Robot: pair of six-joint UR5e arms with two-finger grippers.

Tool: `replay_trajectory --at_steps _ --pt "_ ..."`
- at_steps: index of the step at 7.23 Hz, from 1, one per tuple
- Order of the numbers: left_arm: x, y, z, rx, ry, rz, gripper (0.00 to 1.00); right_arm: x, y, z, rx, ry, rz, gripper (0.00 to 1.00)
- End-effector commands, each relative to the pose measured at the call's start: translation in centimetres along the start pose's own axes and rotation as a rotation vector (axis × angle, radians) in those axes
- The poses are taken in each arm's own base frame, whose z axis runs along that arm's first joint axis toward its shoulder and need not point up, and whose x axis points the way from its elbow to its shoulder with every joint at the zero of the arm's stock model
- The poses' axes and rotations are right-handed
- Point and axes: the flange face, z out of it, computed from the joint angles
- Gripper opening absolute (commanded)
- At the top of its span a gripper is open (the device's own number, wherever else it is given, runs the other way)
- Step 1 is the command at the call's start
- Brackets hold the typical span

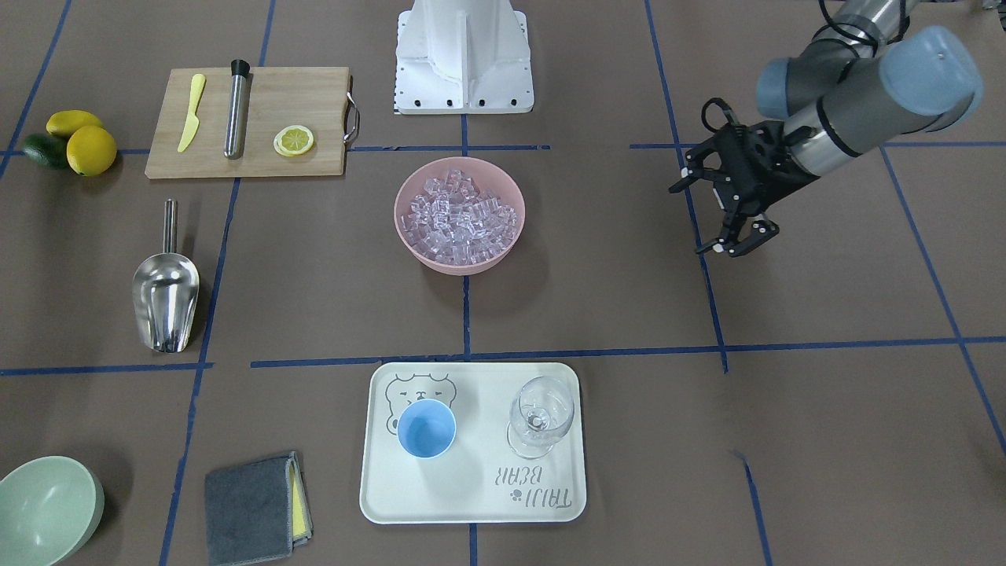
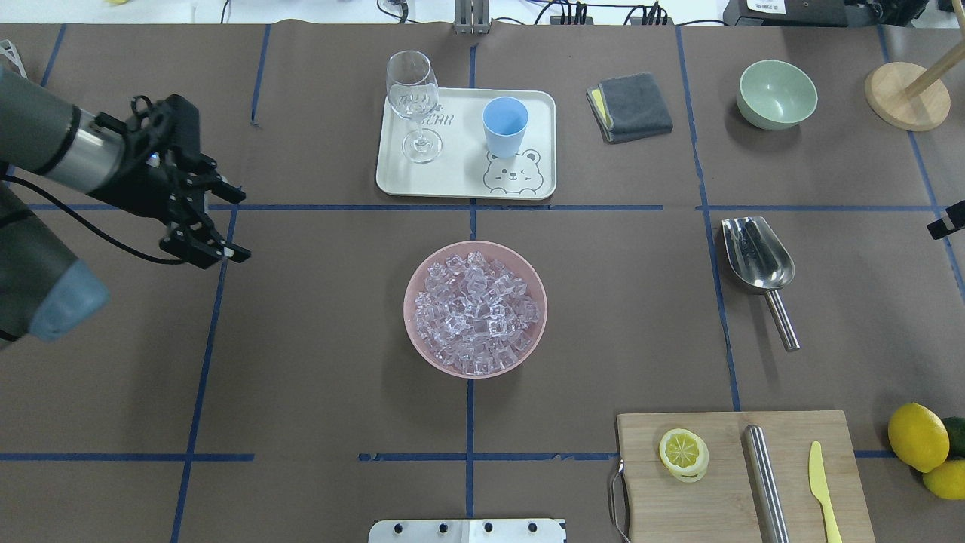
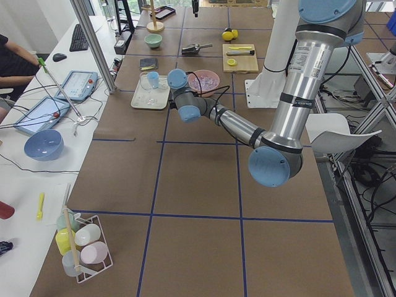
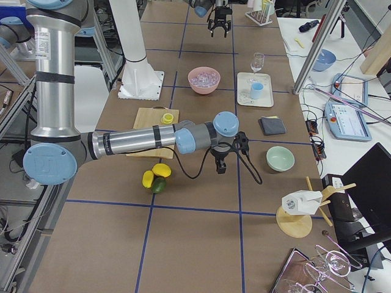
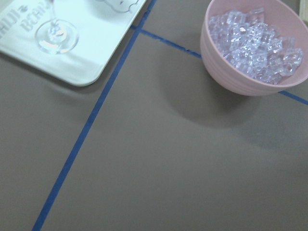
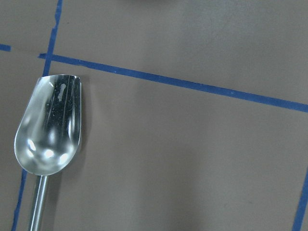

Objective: Put ice in cup with scoop
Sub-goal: 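Move the left gripper beside the pink bowl while the right gripper approaches the metal scoop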

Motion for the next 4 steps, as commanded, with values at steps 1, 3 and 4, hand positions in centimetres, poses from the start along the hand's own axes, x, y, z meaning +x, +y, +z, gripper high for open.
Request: replay_trajectory --at_steps 1,3,4 --pt "6.5 -5.4 8.9 0.083 -0.065 0.143 1.0 -3.4 -0.4 0.9 -0.017 -0.015 -0.046 1.0" --pt "8.9 -5.4 11.7 0.069 -0.056 0.152 1.0 -6.0 0.1 0.5 -0.014 -0.026 -0.034 1.0" --pt "8.4 -4.4 12.7 0.04 -0.05 0.143 1.0 -7.3 0.2 0.9 -0.023 -0.032 -0.033 1.0"
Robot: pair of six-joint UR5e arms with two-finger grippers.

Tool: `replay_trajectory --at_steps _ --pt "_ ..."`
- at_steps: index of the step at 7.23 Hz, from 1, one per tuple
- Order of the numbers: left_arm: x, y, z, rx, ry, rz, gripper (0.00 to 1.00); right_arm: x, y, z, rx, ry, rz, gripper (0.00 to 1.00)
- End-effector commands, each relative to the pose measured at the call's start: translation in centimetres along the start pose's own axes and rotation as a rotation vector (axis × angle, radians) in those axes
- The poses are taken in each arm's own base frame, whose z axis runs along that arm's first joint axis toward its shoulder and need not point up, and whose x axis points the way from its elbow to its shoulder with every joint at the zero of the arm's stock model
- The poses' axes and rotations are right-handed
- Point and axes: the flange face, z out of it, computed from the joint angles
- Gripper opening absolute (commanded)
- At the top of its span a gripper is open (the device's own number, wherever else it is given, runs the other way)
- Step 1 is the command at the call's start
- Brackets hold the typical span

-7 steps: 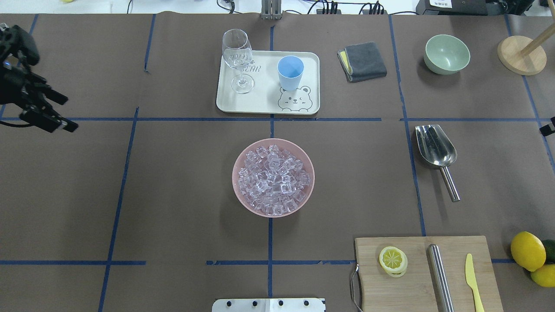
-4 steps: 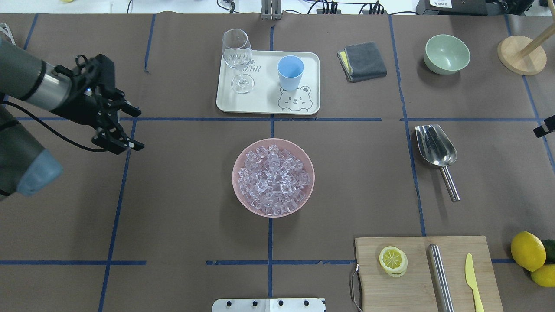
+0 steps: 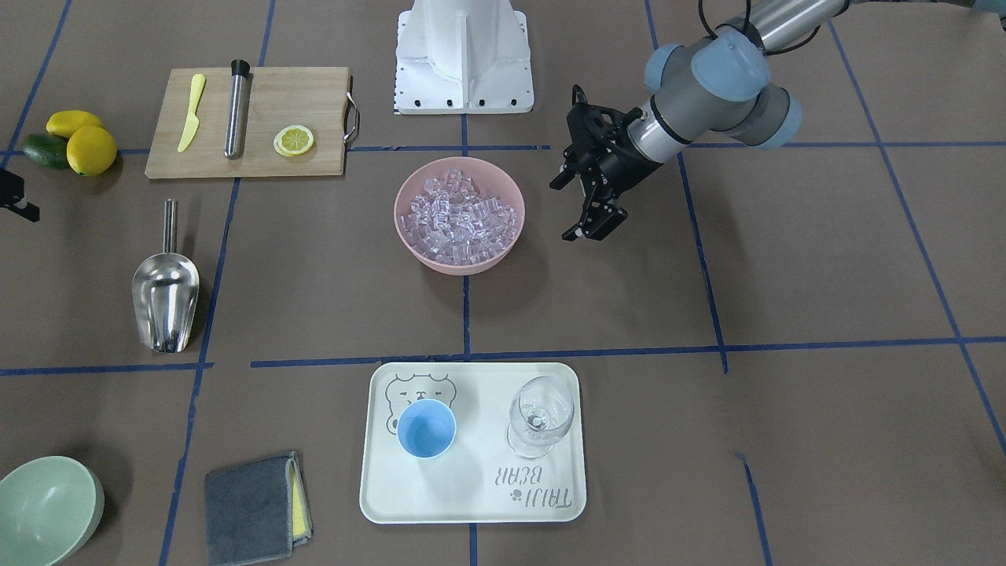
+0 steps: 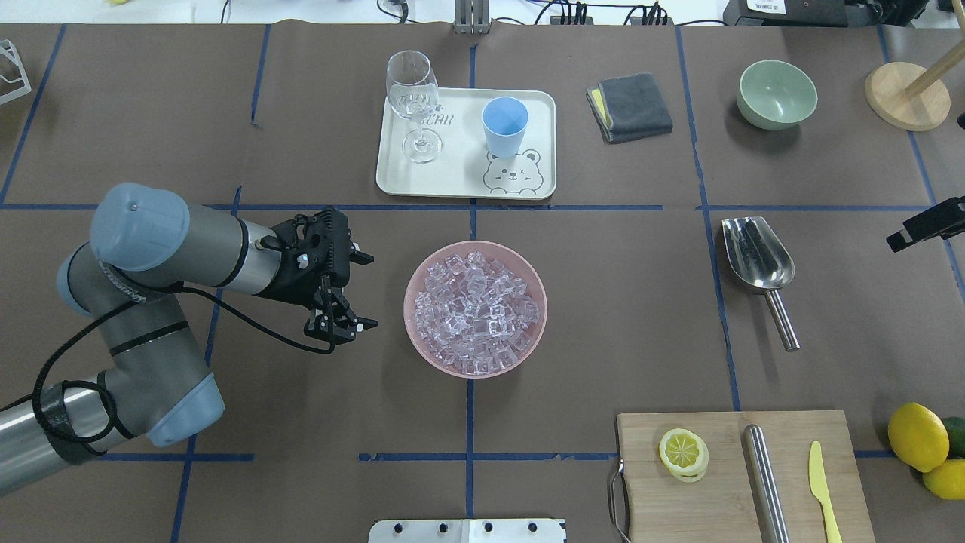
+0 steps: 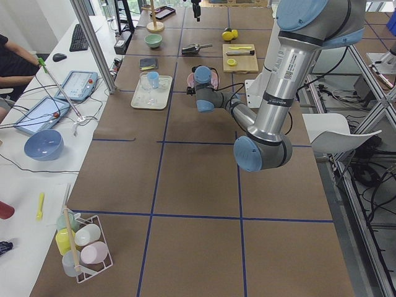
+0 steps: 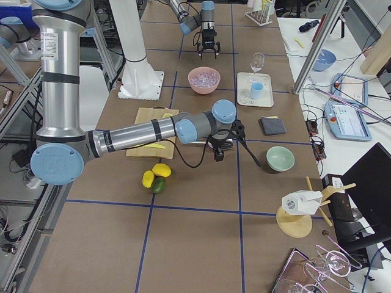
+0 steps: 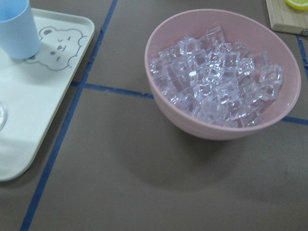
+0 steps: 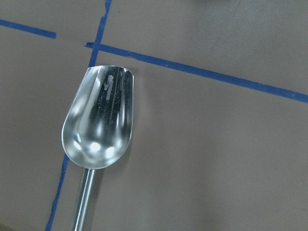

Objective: Put ice in cup with scoop
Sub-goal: 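Move the left gripper beside the pink bowl while the right gripper approaches the metal scoop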

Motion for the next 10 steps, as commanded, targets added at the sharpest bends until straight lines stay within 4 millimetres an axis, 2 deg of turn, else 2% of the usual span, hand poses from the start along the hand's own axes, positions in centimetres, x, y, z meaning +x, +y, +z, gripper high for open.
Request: replay_trajectory --at_steps 1,2,3,4,5,6,8,9,10 --pt "0.2 1.9 2.4 -0.046 0.017 -0.013 1.0 -2.7 0.3 0.9 -0.021 -0.013 -0.008 1.0" --pt "0.6 2.3 3.4 -0.057 0.028 -0.017 1.0 -4.7 0.7 1.9 -0.044 -0.018 -0.037 1.0" --pt "0.9 2.1 3.4 -0.054 0.032 -0.014 1.0 -6.2 1.9 2.0 -0.051 -0.01 -0.05 1.0" --pt "0.8 1.5 3.6 -0.05 0.029 -0.014 1.0 -6.4 3.9 1.9 -0.048 0.011 -0.028 1.0" --pt "0.7 1.0 3.6 -0.045 0.024 -0.012 1.0 -7.8 4.8 3.0 -0.013 0.002 0.035 1.0" --pt "0.8 1.0 3.5 -0.041 0.03 0.0 1.0 -9.6 6.5 6.3 0.033 0.054 0.065 1.0" --pt "0.4 2.3 3.5 -0.053 0.054 0.014 1.0 -13.2 7.6 9.5 0.109 0.059 0.203 1.0" --pt "-0.8 3.1 3.2 -0.064 0.052 0.092 1.0 -15.2 8.2 11.4 0.165 0.075 0.229 1.0" --pt "-1.3 2.9 3.0 -0.06 0.059 0.106 1.0 -16.1 8.8 12.9 0.19 0.11 0.22 1.0"
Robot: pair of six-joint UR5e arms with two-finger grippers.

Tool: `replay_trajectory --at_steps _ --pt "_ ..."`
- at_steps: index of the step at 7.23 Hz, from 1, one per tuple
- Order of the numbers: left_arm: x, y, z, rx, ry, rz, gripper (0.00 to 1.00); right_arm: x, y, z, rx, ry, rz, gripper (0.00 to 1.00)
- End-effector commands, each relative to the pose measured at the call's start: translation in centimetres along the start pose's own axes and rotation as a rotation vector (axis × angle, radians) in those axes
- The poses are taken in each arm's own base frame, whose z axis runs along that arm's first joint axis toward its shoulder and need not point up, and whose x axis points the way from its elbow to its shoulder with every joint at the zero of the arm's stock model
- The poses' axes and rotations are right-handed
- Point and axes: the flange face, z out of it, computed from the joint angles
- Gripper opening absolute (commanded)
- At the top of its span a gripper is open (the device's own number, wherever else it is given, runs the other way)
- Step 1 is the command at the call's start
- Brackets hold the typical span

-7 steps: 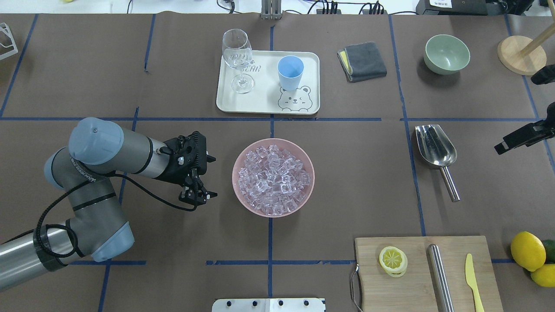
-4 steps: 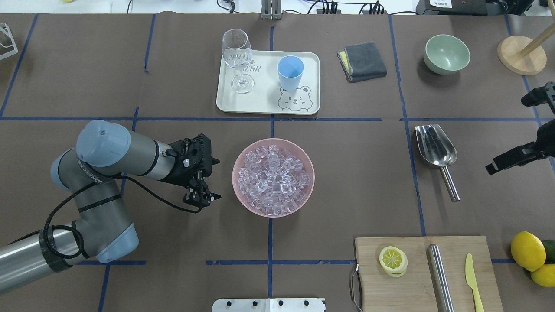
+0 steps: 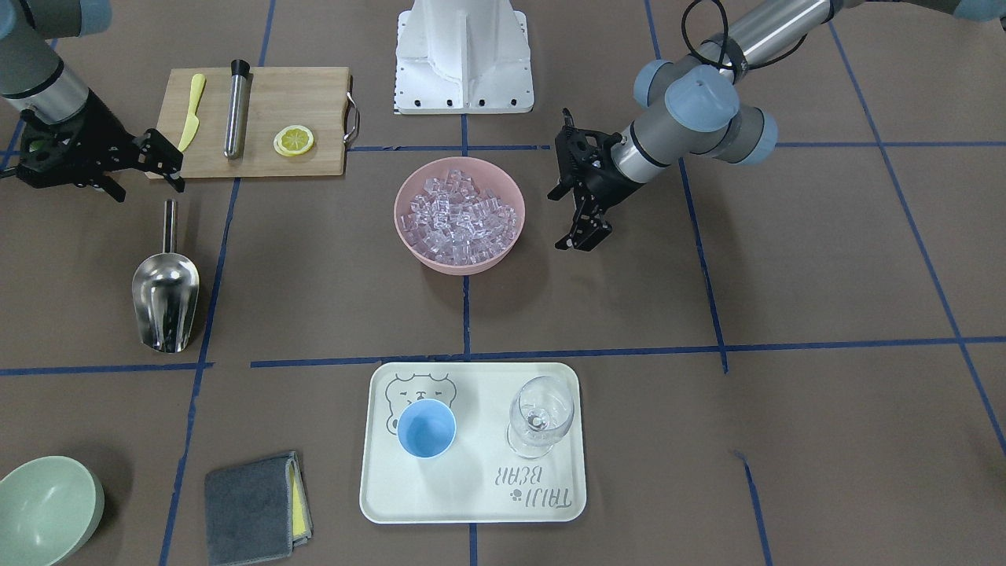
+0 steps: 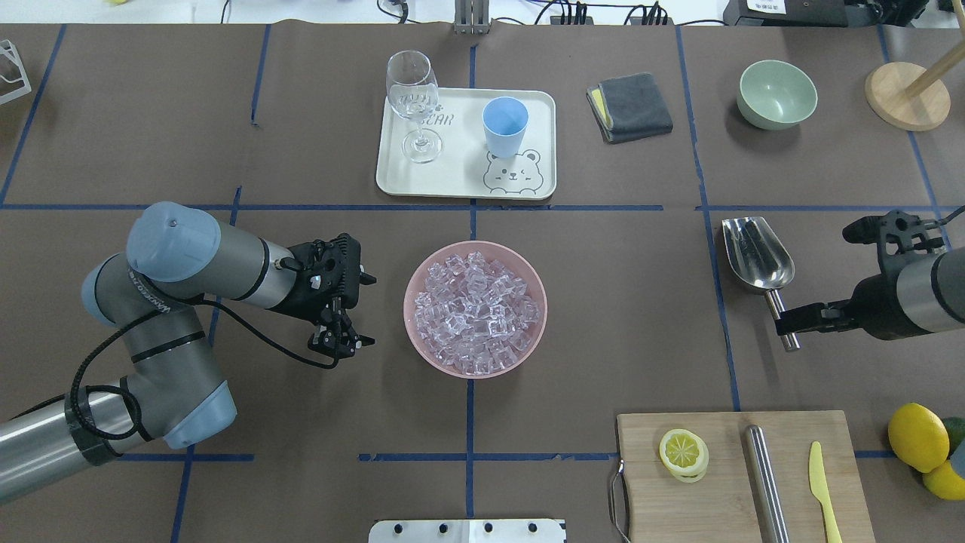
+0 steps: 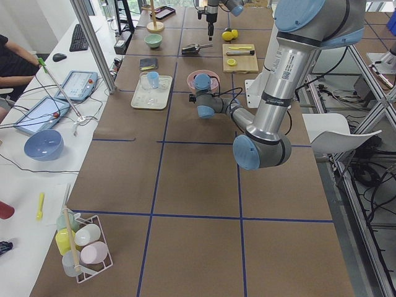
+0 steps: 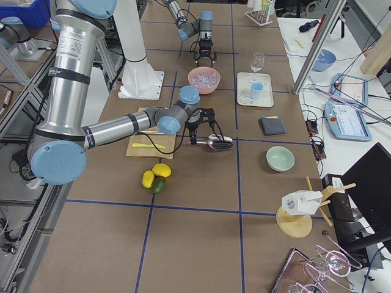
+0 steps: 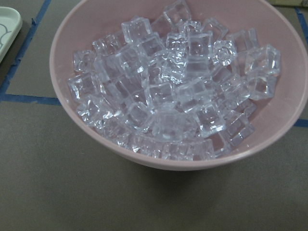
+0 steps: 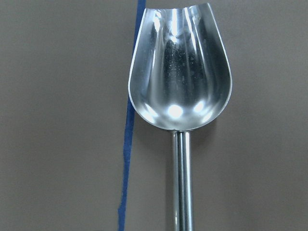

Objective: Put ice in cup with scoop
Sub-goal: 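Grasp the metal scoop handle with the right gripper and lift it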

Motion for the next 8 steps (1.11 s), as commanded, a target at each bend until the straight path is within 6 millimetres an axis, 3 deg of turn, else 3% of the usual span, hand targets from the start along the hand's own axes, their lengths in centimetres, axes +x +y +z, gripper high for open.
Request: replay_trajectory --at_steps 1,3,5,6,8 --pt "-0.7 -0.1 -0.3 -0.001 0.007 0.036 1.0 -1.9 2.1 2.5 0.082 0.051 0.024 1.0" --pt "-0.6 -0.5 -0.3 0.011 0.0 0.038 1.0 -2.2 3.4 4.0 0.123 0.093 0.04 1.0" --pt "-0.5 -0.4 -0.1 0.008 0.003 0.008 1.0 -0.9 3.5 4.9 0.13 0.126 0.057 0.98" --pt "-0.5 -0.4 -0.1 0.008 0.003 0.006 1.0 -0.4 3.5 5.5 0.133 0.142 0.057 0.95" --pt "-0.5 -0.6 -0.2 0.011 0.006 0.009 1.0 -0.6 3.5 5.7 0.133 0.141 0.053 0.76"
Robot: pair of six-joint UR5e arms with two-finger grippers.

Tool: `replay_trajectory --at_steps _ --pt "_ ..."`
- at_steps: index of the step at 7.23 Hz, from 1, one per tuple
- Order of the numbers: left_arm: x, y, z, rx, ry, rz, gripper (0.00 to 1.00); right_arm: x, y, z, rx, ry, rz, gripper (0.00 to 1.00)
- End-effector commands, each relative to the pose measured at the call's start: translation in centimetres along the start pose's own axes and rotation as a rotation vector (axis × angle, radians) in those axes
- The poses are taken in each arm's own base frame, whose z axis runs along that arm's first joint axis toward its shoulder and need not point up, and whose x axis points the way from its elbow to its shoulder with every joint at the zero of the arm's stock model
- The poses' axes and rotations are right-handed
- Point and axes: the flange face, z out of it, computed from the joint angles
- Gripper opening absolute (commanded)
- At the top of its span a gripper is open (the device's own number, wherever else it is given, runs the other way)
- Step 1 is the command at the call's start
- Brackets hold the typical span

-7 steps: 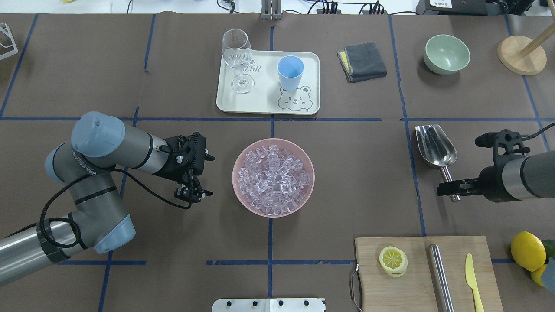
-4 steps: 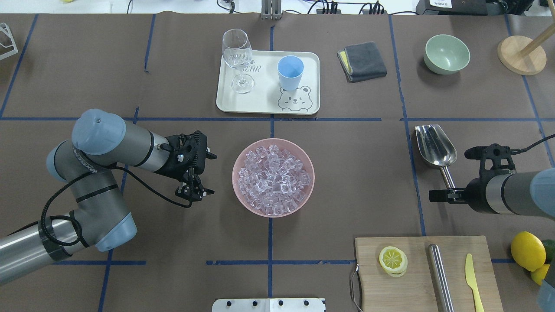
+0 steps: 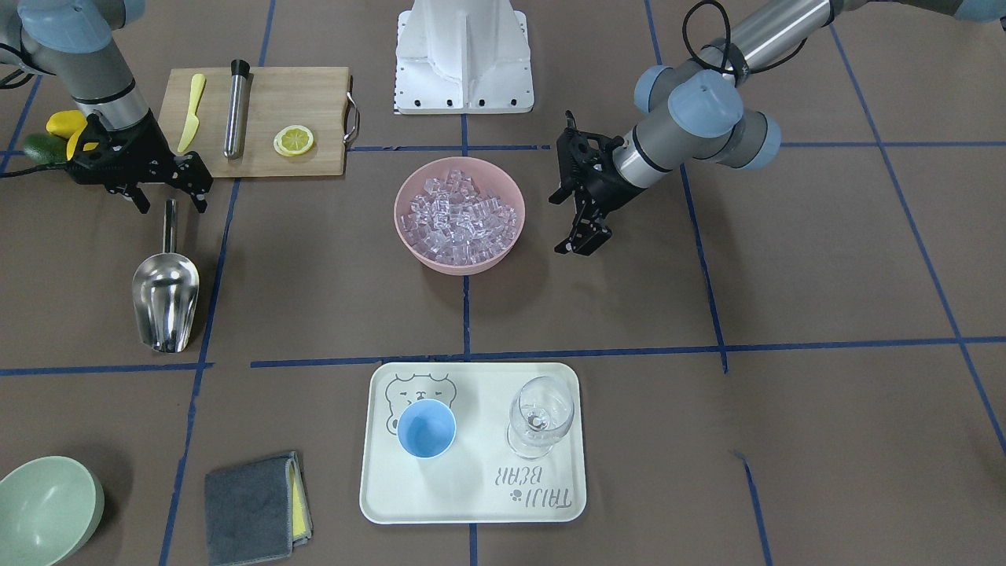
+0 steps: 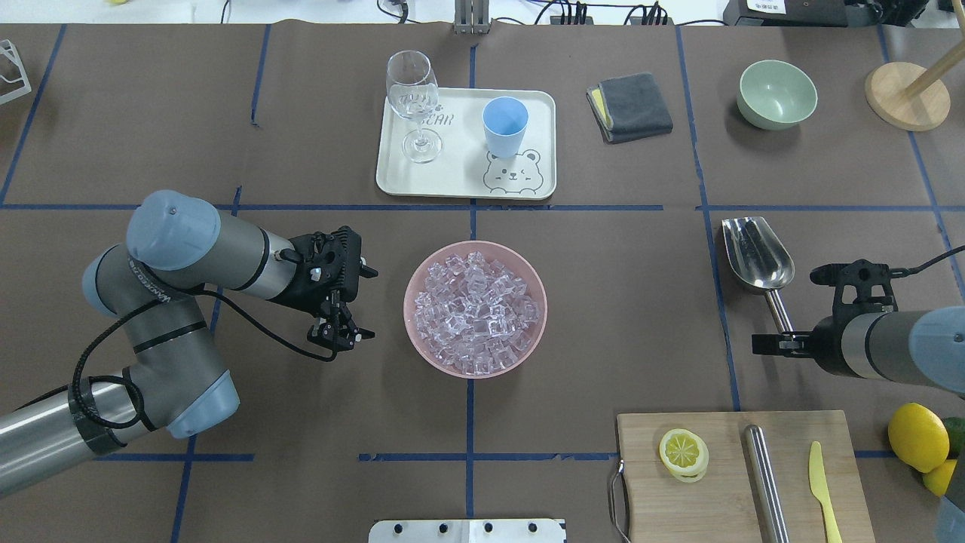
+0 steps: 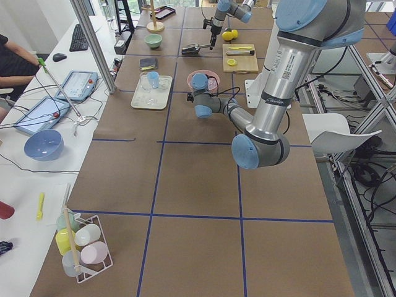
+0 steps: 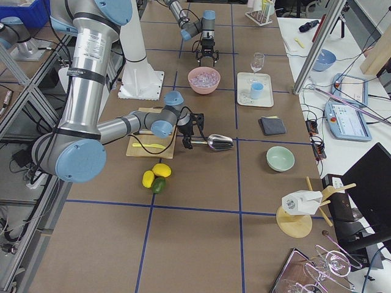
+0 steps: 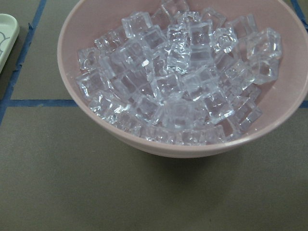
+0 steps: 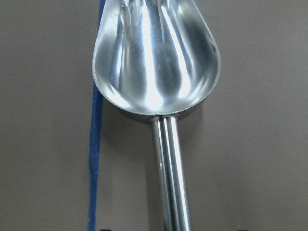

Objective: Put ice in cup with scoop
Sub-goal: 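Grasp the metal scoop handle with the right gripper and lift it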

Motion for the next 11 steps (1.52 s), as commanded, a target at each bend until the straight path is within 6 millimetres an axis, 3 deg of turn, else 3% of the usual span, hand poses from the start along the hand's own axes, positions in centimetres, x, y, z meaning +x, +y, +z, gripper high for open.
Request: replay_trajectory --at_steps 1,2,3,4,6,8,10,11 --pt "0.1 -0.1 -0.1 0.003 0.003 0.001 1.0 0.1 0.1 0.2 0.001 0.005 -0.007 0.62" --pt "0.1 -0.1 -0.1 0.003 0.003 0.001 1.0 0.1 0.2 0.2 0.0 0.005 -0.007 0.26" --pt "0.1 -0.2 -0.2 0.004 0.003 0.002 1.0 0.3 0.1 0.2 0.004 0.011 -0.006 0.1" --pt "0.1 -0.3 -0.3 0.007 0.004 0.003 1.0 0.5 0.2 0.2 0.001 0.013 -0.008 0.0" --pt "0.1 -0.4 -0.4 0.009 0.002 0.005 1.0 -0.1 0.0 -0.5 0.01 -0.003 -0.095 0.0" --pt "0.1 -0.5 -0.5 0.012 0.0 0.005 1.0 -0.3 -2.0 -6.5 0.078 -0.059 -0.279 0.0" --pt "0.1 -0.8 -0.4 0.014 0.001 0.005 1.0 -1.3 -4.6 -10.0 0.034 -0.177 -0.24 0.0" --pt "0.2 -0.8 -0.3 0.014 0.001 0.005 1.0 -2.1 -5.0 -10.7 0.006 -0.224 -0.273 0.0"
